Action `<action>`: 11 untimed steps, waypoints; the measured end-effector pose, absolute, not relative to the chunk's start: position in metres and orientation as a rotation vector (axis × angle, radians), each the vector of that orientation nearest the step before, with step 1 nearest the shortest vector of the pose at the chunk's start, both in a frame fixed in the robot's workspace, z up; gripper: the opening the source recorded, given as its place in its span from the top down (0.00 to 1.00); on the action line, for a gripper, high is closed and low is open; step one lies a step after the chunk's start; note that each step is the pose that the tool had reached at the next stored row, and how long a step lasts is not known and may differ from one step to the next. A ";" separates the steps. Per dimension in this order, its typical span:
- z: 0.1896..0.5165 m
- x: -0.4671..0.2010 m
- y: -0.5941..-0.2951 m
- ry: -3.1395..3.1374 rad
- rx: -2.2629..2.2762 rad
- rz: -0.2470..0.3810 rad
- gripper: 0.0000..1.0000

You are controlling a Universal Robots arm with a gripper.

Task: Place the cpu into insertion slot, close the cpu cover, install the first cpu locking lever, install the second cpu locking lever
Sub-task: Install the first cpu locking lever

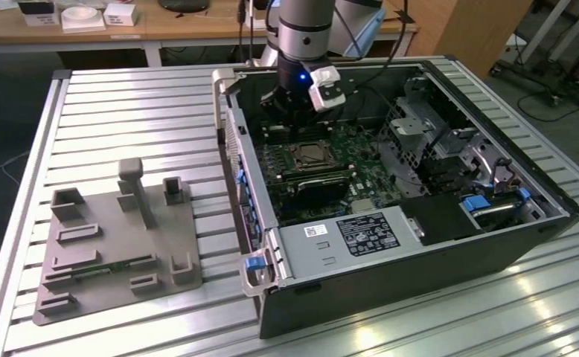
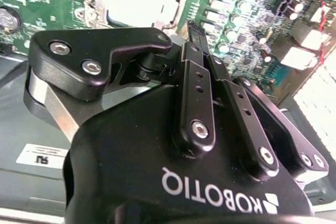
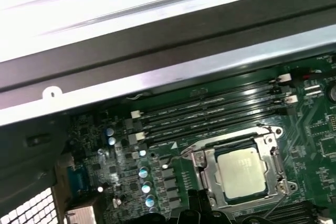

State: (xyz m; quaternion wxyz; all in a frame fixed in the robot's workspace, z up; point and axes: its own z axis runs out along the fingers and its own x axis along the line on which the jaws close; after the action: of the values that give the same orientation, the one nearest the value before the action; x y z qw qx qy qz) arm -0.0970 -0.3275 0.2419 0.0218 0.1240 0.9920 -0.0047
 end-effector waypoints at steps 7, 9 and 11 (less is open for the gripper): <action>0.242 -0.103 -0.327 3.084 0.286 -0.012 0.90; 0.241 -0.103 -0.327 3.089 0.229 -0.011 0.90; 0.241 -0.103 -0.327 3.092 0.182 -0.010 0.90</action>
State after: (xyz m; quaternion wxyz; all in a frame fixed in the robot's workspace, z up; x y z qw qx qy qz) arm -0.1027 -0.3274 0.2412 0.0221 0.0588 0.9980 -0.0032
